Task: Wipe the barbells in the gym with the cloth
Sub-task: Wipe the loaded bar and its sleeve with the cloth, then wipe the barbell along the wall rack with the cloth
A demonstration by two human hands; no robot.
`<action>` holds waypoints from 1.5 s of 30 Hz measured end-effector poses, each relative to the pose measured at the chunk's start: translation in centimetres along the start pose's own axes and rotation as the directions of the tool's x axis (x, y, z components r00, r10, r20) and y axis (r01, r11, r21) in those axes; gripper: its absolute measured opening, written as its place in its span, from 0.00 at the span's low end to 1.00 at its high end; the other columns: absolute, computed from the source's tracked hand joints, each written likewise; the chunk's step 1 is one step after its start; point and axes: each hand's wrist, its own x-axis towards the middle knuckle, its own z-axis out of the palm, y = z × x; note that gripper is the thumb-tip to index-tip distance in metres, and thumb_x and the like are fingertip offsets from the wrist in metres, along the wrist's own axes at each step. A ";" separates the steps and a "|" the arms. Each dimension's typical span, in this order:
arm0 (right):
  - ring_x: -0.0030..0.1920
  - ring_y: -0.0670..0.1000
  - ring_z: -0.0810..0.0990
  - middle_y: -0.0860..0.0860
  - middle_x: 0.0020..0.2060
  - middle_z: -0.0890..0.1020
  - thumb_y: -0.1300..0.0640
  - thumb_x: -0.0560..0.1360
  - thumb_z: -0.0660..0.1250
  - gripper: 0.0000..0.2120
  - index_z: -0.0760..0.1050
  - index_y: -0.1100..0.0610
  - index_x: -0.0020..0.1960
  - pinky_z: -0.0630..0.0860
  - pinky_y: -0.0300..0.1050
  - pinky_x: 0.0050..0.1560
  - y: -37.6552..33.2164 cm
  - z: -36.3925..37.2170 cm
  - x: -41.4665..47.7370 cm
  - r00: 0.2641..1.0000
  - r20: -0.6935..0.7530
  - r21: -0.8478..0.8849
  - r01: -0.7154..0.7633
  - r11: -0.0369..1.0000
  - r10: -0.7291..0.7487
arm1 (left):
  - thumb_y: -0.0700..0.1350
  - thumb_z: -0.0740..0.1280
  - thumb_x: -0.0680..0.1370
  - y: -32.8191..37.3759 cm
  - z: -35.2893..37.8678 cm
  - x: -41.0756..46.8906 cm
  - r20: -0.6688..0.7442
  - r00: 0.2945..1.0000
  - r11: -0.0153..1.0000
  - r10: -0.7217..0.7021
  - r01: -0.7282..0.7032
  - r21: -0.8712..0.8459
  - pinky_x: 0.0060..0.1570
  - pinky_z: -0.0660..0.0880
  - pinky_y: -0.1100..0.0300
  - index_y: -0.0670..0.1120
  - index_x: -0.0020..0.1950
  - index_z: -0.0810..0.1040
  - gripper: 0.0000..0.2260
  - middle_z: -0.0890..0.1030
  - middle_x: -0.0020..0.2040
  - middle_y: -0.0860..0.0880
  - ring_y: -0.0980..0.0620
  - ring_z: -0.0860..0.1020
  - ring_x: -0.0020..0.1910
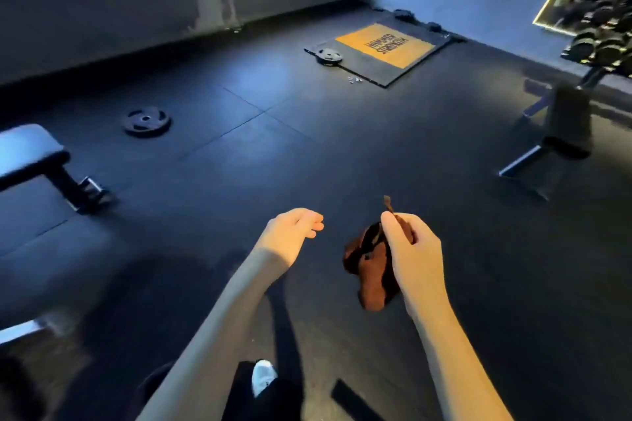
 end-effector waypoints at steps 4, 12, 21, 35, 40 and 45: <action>0.44 0.49 0.81 0.47 0.39 0.82 0.54 0.78 0.67 0.06 0.79 0.52 0.43 0.73 0.41 0.42 -0.9 6.2 4.6 0.991 0.130 0.052 0.021 0.998 -0.027 | 0.54 0.62 0.78 -1.6 -5.4 2.2 -0.144 0.989 1.000 -0.021 0.019 -0.017 0.55 0.71 0.61 0.56 0.48 0.81 0.09 0.84 0.49 0.56 0.57 0.80 0.51; 0.41 0.47 0.80 0.47 0.37 0.82 0.54 0.78 0.68 0.07 0.79 0.52 0.42 0.75 0.40 0.43 -3.9 19.0 11.1 0.918 0.380 0.128 0.072 0.989 -0.115 | 0.49 0.61 0.82 -4.5 -16.3 5.6 -0.473 0.877 0.996 -0.087 0.062 -0.068 0.55 0.73 0.58 0.54 0.49 0.81 0.09 0.84 0.46 0.56 0.55 0.81 0.49; 0.42 0.50 0.82 0.47 0.35 0.83 0.53 0.78 0.68 0.07 0.80 0.52 0.42 0.77 0.46 0.47 -9.2 35.8 15.6 0.585 0.759 0.206 0.201 0.958 -0.287 | 0.46 0.58 0.84 -7.3 -25.9 6.7 -0.824 0.519 0.974 -0.225 0.105 -0.200 0.52 0.72 0.63 0.50 0.53 0.79 0.09 0.82 0.49 0.54 0.53 0.80 0.51; 0.41 0.48 0.81 0.48 0.36 0.82 0.53 0.77 0.69 0.06 0.80 0.51 0.42 0.75 0.41 0.41 -13.3 60.6 5.0 -0.205 0.953 0.274 0.268 0.924 -0.223 | 0.53 0.56 0.83 -13.6 -33.1 -0.6 -0.796 -0.191 0.794 -0.575 0.103 -0.599 0.52 0.75 0.50 0.56 0.61 0.75 0.10 0.81 0.52 0.53 0.49 0.80 0.50; 0.40 0.41 0.80 0.47 0.39 0.82 0.53 0.78 0.68 0.03 0.79 0.50 0.46 0.74 0.35 0.38 -12.1 67.4 -3.3 -0.397 0.907 0.280 0.323 0.904 -0.139 | 0.52 0.57 0.83 -18.4 -38.3 -3.7 -0.727 -0.283 0.730 -0.626 0.116 -0.674 0.47 0.76 0.51 0.53 0.66 0.74 0.13 0.80 0.53 0.50 0.49 0.79 0.46; 0.42 0.40 0.81 0.46 0.40 0.83 0.54 0.78 0.67 0.02 0.79 0.49 0.48 0.76 0.32 0.40 -10.8 72.3 -8.1 -0.527 0.850 0.263 0.382 0.886 -0.025 | 0.53 0.57 0.83 -21.4 -42.0 -4.6 -0.669 -0.297 0.661 -0.682 0.142 -0.737 0.44 0.74 0.57 0.54 0.69 0.71 0.15 0.80 0.53 0.52 0.52 0.80 0.46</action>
